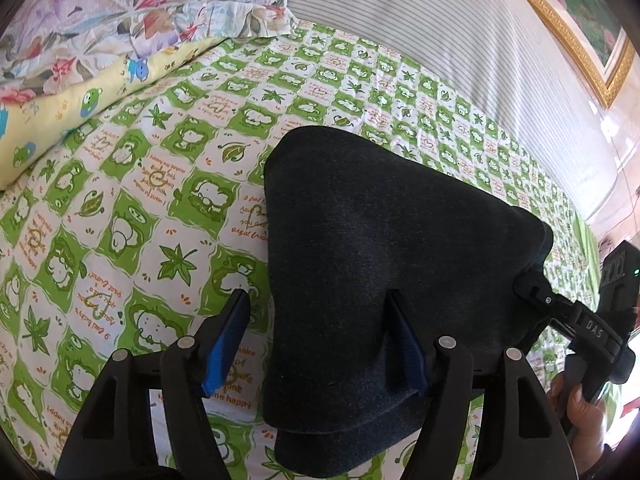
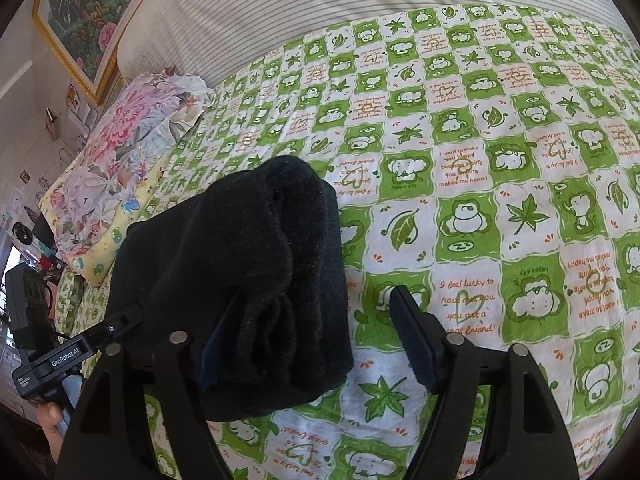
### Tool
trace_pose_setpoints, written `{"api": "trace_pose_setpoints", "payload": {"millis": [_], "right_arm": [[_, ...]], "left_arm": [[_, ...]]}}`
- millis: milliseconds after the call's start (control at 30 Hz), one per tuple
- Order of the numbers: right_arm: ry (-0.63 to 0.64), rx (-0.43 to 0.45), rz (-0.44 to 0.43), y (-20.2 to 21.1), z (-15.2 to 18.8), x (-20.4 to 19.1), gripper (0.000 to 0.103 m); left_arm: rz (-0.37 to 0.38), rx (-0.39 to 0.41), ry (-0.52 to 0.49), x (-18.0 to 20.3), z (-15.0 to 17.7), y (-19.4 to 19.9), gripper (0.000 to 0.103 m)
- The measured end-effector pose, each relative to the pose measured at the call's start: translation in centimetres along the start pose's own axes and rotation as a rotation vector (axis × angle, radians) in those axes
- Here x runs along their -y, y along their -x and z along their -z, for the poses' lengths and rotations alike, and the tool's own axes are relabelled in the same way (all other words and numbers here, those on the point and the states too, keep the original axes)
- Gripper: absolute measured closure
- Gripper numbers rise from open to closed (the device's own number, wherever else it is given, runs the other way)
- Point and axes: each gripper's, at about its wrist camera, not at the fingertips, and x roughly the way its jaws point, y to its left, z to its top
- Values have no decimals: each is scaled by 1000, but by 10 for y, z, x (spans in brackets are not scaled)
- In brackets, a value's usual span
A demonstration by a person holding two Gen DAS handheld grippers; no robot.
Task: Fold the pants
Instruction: 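Open both grippers and release the folded navy pants onto the bed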
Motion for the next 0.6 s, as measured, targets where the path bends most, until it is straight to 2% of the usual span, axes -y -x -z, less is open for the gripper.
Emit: {"api": "trace_pose_setpoints", "payload": {"millis": [233,433,600], "right_arm": [[-1,10,-19,10,5,-2,26],[42,20,48,25,10,-5,26],[55,65,98,45,15,-7,24]], "left_arm": [[-60,19,-30,9,6,16,33],[-99,28,-71,9,24,33,31],[-124,43,-89,7,38,50,31]]}}
